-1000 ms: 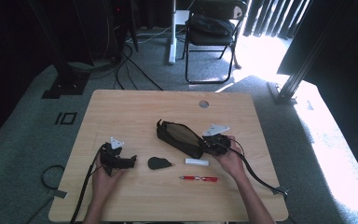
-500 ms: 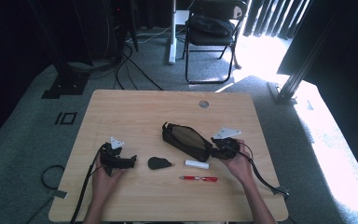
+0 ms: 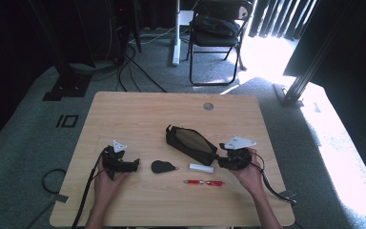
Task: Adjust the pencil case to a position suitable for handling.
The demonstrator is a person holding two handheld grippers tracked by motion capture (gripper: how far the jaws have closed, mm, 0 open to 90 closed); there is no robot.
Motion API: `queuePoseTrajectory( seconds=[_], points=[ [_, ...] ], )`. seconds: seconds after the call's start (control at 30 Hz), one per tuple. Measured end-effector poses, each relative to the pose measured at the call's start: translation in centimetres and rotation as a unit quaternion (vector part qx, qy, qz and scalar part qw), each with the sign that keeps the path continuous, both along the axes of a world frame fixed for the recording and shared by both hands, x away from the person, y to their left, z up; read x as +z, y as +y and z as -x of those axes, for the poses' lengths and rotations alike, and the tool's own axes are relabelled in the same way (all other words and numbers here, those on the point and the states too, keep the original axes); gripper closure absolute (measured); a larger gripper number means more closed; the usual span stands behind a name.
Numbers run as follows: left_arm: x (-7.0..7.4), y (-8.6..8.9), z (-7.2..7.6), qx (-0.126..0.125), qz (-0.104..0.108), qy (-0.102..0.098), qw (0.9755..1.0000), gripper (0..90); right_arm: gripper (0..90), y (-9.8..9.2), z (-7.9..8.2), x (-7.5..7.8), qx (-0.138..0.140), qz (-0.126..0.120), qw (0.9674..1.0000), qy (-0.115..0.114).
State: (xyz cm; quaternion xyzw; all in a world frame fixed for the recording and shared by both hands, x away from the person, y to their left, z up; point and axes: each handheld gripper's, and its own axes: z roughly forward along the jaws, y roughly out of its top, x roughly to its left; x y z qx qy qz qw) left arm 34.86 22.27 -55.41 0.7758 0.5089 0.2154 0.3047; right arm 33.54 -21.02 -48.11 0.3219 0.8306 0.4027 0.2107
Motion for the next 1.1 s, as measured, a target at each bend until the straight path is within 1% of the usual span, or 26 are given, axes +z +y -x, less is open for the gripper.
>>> queuePoseTrajectory(
  seconds=[0.17, 0.3, 0.37, 0.5, 0.67, 0.83, 0.87, 1.0, 1.1],
  points=[
    [0.0, 0.0, 0.0, 0.000, 0.000, 0.000, 1.0000, 1.9, 51.5, 0.2, 1.0, -0.4, 0.010, 0.003, 0.9999, 0.001],
    [0.0, 0.0, 0.0, 0.000, 0.000, 0.000, 1.0000, 1.9, 54.1, 0.1, 1.8, -0.9, 0.015, 0.001, 0.9999, 0.006],
    [0.0, 0.0, 0.0, 0.000, 0.000, 0.000, 1.0000, 1.9, 55.6, 0.1, 2.2, -1.4, 0.019, 0.004, 0.9998, 0.010],
    [0.0, 0.0, 0.0, 0.000, 0.000, 0.000, 1.0000, 1.9, 57.3, 0.2, 2.5, -2.4, 0.028, 0.010, 0.9993, 0.023],
    [0.0, 0.0, 0.0, 0.000, 0.000, 0.000, 1.0000, 1.9, 57.4, 0.7, 2.4, -3.9, 0.037, 0.029, 0.9983, 0.036],
    [0.0, 0.0, 0.0, 0.000, 0.000, 0.000, 1.0000, 1.9, 56.6, 1.4, 1.9, -5.0, 0.042, 0.034, 0.9972, 0.052],
    [0.0, 0.0, 0.0, 0.000, 0.000, 0.000, 1.0000, 1.9, 56.6, 1.6, 1.7, -5.3, 0.044, 0.038, 0.9968, 0.055],
    [0.0, 0.0, 0.0, 0.000, 0.000, 0.000, 1.0000, 1.9, 57.0, 2.0, 1.4, -5.9, 0.048, 0.054, 0.9955, 0.062],
    [0.0, 0.0, 0.0, 0.000, 0.000, 0.000, 1.0000, 1.9, 61.0, 2.0, 1.3, -5.9, 0.054, 0.056, 0.9949, 0.064]
  ],
)
